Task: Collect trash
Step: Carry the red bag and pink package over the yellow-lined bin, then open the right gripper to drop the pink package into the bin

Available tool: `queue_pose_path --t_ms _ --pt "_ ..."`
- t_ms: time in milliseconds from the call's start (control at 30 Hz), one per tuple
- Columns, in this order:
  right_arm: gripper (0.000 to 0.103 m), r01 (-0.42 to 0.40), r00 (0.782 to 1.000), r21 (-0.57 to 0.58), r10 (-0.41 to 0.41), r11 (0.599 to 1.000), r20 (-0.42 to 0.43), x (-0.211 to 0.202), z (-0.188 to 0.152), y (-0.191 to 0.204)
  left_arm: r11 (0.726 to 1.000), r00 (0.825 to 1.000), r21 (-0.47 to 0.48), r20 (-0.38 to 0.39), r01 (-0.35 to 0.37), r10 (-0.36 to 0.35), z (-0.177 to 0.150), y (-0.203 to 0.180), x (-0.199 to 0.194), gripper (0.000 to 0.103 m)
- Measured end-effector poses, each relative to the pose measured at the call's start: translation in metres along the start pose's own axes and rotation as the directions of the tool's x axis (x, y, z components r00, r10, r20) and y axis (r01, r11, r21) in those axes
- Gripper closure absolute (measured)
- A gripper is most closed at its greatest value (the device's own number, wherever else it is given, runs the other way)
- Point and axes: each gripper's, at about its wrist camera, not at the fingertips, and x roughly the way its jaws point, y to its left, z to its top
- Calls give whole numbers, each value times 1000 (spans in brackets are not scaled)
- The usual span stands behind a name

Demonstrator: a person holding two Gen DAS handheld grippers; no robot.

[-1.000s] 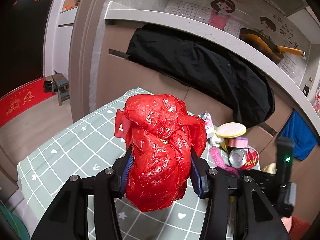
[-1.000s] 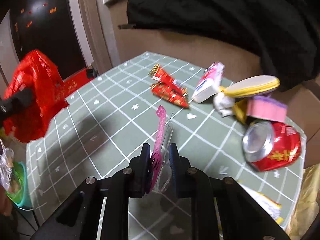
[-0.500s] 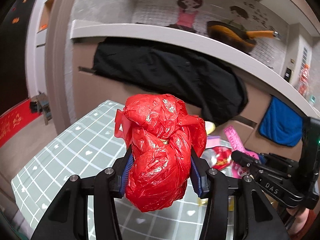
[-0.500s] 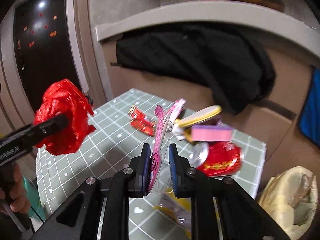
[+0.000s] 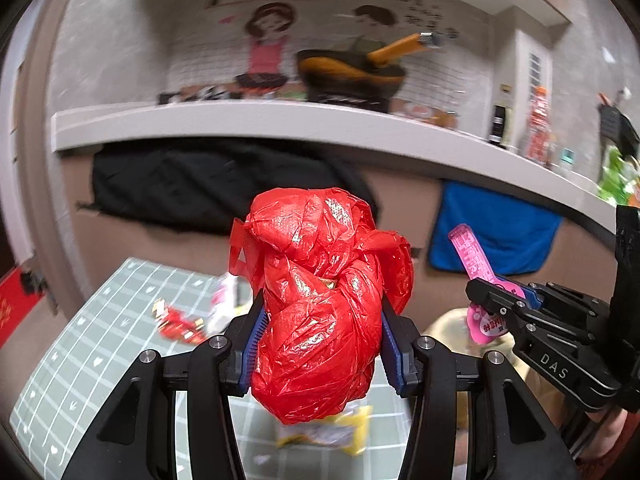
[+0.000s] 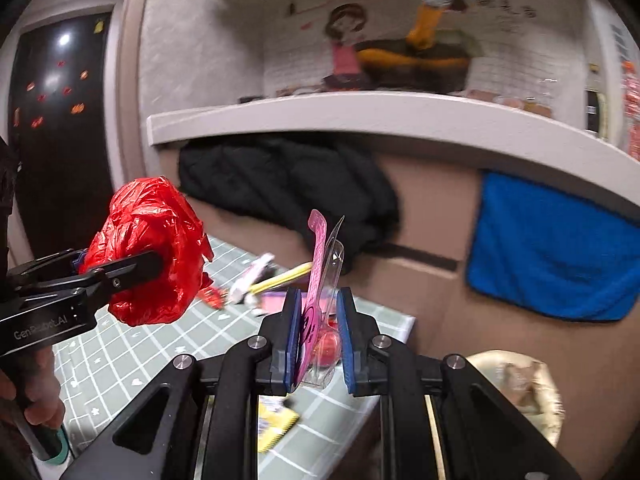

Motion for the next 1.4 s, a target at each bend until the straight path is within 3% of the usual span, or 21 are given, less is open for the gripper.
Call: queue_pose_path --t_ms 367,633,900,1400 --pt "87 129 988 72 -134 989 76 -59 -4 -89 983 990 120 13 141 -143 24 -120 18 53" --pt "87 213 971 117 -223 970 81 -88 -14 -145 963 974 144 -47 226 -222 22 -180 53 53" --pt "87 248 966 155 -256 956 34 -87 -31 -178 948 952 115 -121 295 -281 5 -205 91 53" --pt "87 236 972 200 -232 951 -44 -56 -59 -202 951 940 78 -194 301 -281 -20 -204 130 53"
